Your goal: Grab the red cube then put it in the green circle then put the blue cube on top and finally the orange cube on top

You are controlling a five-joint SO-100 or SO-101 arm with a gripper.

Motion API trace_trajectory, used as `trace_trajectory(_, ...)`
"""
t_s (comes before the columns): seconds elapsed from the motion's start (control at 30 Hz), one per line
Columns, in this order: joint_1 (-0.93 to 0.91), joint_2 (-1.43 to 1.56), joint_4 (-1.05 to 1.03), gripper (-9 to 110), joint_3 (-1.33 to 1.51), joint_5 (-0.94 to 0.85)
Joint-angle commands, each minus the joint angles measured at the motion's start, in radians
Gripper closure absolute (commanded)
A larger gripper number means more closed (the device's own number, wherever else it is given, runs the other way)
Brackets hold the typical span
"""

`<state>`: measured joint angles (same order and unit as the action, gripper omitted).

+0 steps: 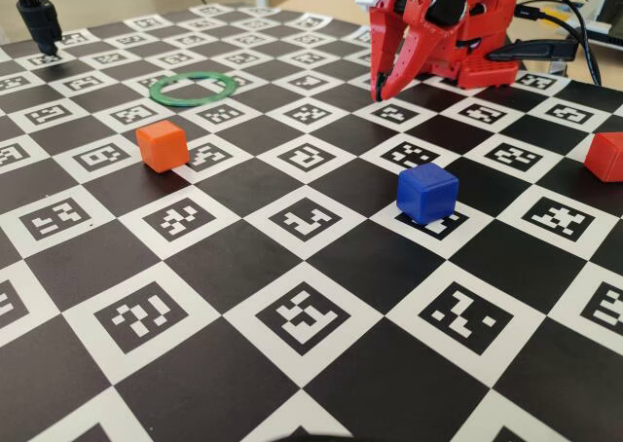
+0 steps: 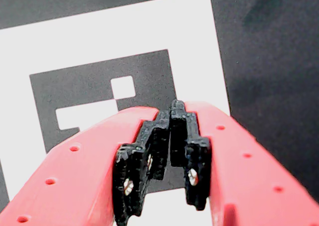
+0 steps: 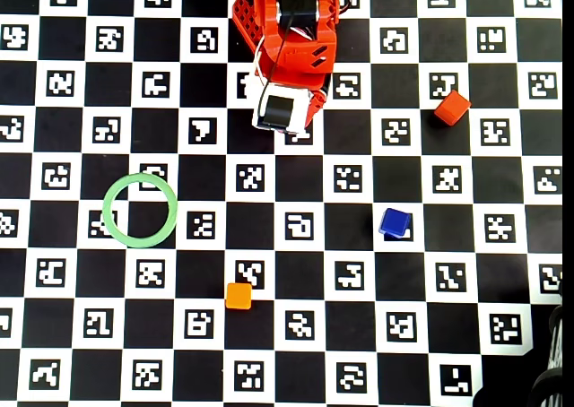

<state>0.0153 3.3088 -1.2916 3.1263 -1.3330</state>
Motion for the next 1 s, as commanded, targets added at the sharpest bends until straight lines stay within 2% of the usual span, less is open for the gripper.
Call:
trace_trajectory(0.0, 0.009, 0.052, -0.044, 107, 0.054, -0.002)
trace_trajectory(0.97, -0.002, 0.052, -0.043, 107, 0.044, -0.015)
